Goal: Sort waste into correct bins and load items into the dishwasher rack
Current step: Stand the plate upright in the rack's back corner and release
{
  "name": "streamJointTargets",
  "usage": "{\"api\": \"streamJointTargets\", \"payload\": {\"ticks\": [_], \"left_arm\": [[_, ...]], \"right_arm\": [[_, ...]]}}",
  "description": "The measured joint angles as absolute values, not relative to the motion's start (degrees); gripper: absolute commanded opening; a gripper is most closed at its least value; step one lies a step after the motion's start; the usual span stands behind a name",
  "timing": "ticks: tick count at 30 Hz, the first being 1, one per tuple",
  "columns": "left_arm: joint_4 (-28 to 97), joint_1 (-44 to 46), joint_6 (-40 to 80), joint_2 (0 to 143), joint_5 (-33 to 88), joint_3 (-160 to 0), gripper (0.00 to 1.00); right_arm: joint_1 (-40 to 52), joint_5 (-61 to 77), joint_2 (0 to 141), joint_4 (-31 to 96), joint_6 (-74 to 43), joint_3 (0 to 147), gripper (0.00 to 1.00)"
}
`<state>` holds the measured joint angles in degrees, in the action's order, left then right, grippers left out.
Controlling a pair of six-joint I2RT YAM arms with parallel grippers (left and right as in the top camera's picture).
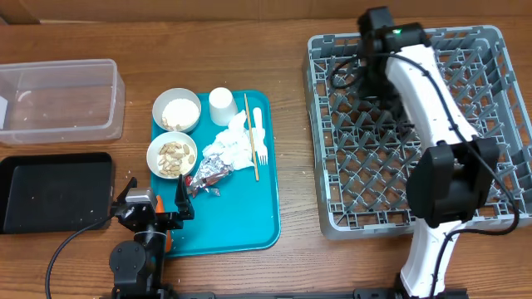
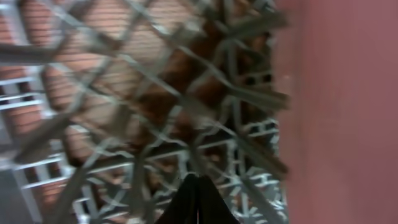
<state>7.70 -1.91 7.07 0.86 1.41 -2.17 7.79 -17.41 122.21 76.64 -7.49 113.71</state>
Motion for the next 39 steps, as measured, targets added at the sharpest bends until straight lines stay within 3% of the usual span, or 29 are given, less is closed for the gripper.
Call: {"api": "streamJointTargets", "payload": {"ticks": [7, 16, 25, 26, 28, 29, 30, 31, 39], "left_arm": [[7.7, -1.9, 7.1, 0.9, 1.4, -2.2, 1.00], [7.7, -1.9, 7.1, 0.9, 1.4, -2.2, 1.00], [7.7, -1.9, 7.1, 0.9, 1.4, -2.2, 1.00], [7.7, -1.9, 7.1, 0.9, 1.4, -2.2, 1.00], [7.7, -1.9, 7.1, 0.9, 1.4, -2.2, 1.00], [7.7, -1.9, 7.1, 0.9, 1.4, -2.2, 1.00], [7.7, -1.9, 7.1, 0.9, 1.4, -2.2, 1.00], [7.7, -1.9, 7.1, 0.9, 1.4, -2.2, 1.00], [7.7, -1.9, 7.1, 0.9, 1.4, -2.2, 1.00]], "right_arm": [[5.6, -18.4, 122.1, 79.0, -7.8, 115.2, 0.04], [5.5, -27.6, 122.1, 86.3, -14.8, 127.7, 0.16], [3.2, -31.9, 121.6, 89.9, -20.9, 130.8, 0.19], [3.1, -32.0, 121.3, 89.7, -21.4, 130.8, 0.24], [3.1, -31.9, 119.9, 88.9, -22.5, 130.8, 0.46], [3.2, -31.9, 118.8, 88.5, -22.8, 130.8, 0.66], [3.4, -31.8, 117.4, 88.0, -23.0, 130.8, 0.96], [3.6, -31.6, 115.4, 87.7, -22.9, 130.8, 1.00], [4.7, -24.2, 97.6, 87.4, -24.9, 131.6, 1.00]]}}
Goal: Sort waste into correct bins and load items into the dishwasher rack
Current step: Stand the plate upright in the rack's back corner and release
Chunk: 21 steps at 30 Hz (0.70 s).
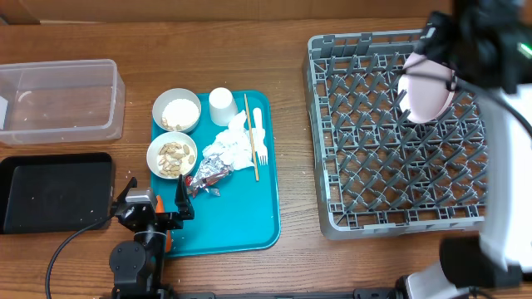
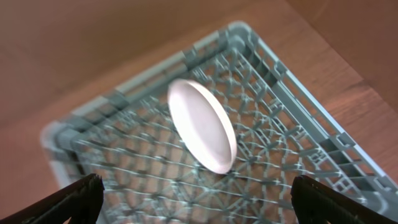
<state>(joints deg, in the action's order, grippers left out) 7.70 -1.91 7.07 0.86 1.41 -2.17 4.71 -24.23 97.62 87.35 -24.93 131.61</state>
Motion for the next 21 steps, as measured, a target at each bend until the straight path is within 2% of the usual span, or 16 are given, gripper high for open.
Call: {"api": "streamJointTargets", "payload": {"ticks": [5, 10, 21], "left_arm": [[7.7, -1.9, 7.1, 0.9, 1.4, -2.2, 1.00], [7.7, -1.9, 7.1, 0.9, 1.4, -2.2, 1.00], [7.7, -1.9, 7.1, 0.9, 1.4, -2.2, 1.00]], "right_arm": [[2.2, -22.8, 92.3, 87.9, -27.0, 132.4, 1.00], [-1.8, -22.7, 93.1, 88.9, -27.8, 131.8, 1.00], [-18.3, -16.2, 97.1, 89.8, -30.0, 130.7, 1.00]]}}
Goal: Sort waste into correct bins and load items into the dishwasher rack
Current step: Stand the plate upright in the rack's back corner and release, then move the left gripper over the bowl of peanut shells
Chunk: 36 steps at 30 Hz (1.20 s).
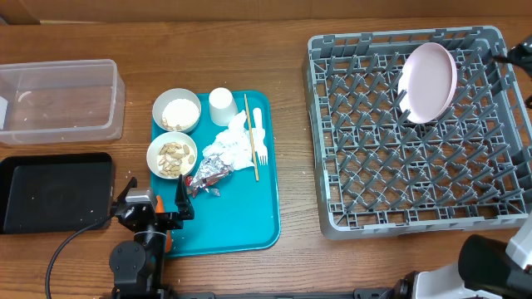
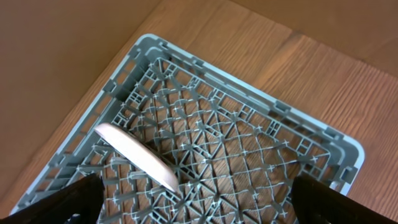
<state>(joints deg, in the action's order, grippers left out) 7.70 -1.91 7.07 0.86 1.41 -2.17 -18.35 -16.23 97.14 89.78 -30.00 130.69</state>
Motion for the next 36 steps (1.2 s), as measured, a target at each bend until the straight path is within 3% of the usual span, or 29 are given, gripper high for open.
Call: {"api": "streamJointTargets", "payload": {"ticks": [21, 29, 36], "left_arm": [[7.6, -1.9, 7.8, 0.9, 2.6, -2.2, 1.00], [5.8, -1.9, 22.0, 0.9, 13.3, -2.3, 1.00], [13.0, -1.9, 25.6, 2.2, 15.4, -10.7, 1.00]], "right_arm": [[-18.7, -13.3, 97.3, 89.8, -30.0, 130.7, 1.00], [-18.7, -13.2, 97.3, 89.8, -30.0, 130.7, 1.00], [-18.7, -13.3, 97.3, 89.8, -30.0, 130.7, 1.00]]}}
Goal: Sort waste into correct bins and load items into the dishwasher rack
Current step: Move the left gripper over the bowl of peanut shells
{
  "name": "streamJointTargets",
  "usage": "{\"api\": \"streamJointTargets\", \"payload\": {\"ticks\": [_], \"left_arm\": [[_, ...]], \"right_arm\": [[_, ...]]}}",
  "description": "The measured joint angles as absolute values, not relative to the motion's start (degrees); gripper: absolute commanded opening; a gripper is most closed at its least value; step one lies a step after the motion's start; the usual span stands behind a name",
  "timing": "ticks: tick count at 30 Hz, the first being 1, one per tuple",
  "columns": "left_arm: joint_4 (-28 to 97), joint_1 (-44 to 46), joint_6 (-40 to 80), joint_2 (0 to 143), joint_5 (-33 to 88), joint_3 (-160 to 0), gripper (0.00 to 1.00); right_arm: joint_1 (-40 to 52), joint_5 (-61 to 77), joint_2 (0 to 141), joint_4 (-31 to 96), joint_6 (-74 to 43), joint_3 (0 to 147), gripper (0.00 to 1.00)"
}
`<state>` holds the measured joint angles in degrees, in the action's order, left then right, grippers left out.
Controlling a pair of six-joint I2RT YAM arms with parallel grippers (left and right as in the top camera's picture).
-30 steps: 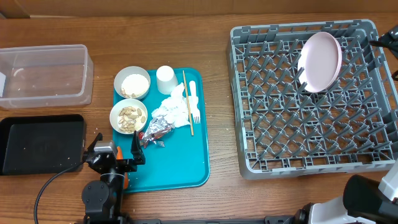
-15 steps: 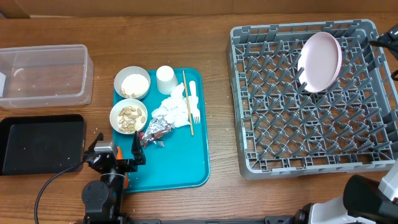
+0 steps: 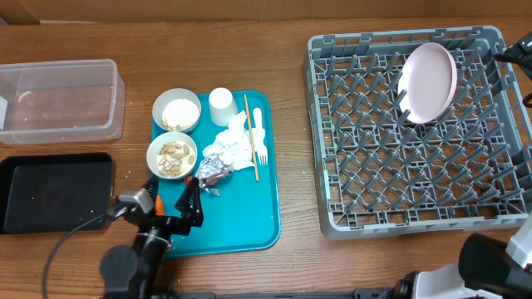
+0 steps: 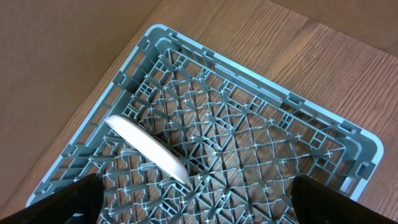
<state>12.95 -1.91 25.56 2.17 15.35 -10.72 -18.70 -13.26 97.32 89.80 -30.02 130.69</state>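
A pink plate (image 3: 428,81) stands on edge among the tines at the back of the grey dishwasher rack (image 3: 332,124). In the right wrist view the plate (image 4: 146,149) leans in the rack (image 4: 348,143), well below my right gripper (image 4: 199,208). That gripper is open and empty, with its fingers spread to the frame's corners. Overhead, only a bit of the right arm (image 3: 517,51) shows at the right edge. My left gripper (image 3: 166,208) is open at the front left corner of the teal tray (image 3: 241,216), just short of a foil wrapper (image 3: 208,173).
The tray carries a bowl of white scraps (image 3: 177,110), a bowl of nuts (image 3: 172,154), a white cup (image 3: 220,105), a crumpled napkin (image 3: 229,145), a chopstick (image 3: 250,137) and a plastic fork (image 3: 258,137). A clear bin (image 3: 58,98) and a black bin (image 3: 54,193) stand at the left.
My left gripper has shifted a little right and turned toward the tray's front left corner. The right gripper sits slightly differently above the rack, still open. The plate has not moved.
My right gripper was low in the back of the rack, shut, with the pink plate close beside it. Then it was open above the rack, the plate standing in the tines. Later the right arm was at the rack's right edge, where it stays, and the left gripper now nears the tray.
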Motion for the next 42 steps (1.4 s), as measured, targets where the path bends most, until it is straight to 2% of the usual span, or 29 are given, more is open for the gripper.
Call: {"api": "streamJointTargets", "payload": {"ticks": [6, 12, 20, 33, 42], "left_arm": [[24.8, -1.9, 22.5, 16.2, 14.8, -28.9, 1.00], [42.9, -1.9, 16.6, 41.9, 15.7, -47.9, 1.00], [54.8, -1.9, 12.8, 62.5, 15.9, -65.4, 1.00], [53.9, -1.2, 12.0, 84.4, 17.6, -67.6, 1.00], [51.4, 5.1, 12.3, 95.2, 8.9, -67.6, 1.00]], "right_arm": [[-18.7, -13.2, 97.3, 89.8, -30.0, 130.7, 1.00], [-18.7, -12.9, 97.3, 89.8, -30.0, 130.7, 1.00], [-18.7, -12.8, 97.4, 89.8, -30.0, 130.7, 1.00], [-18.7, -12.8, 97.4, 89.8, -30.0, 130.7, 1.00], [-18.7, -12.8, 97.4, 89.8, -30.0, 130.7, 1.00]]}}
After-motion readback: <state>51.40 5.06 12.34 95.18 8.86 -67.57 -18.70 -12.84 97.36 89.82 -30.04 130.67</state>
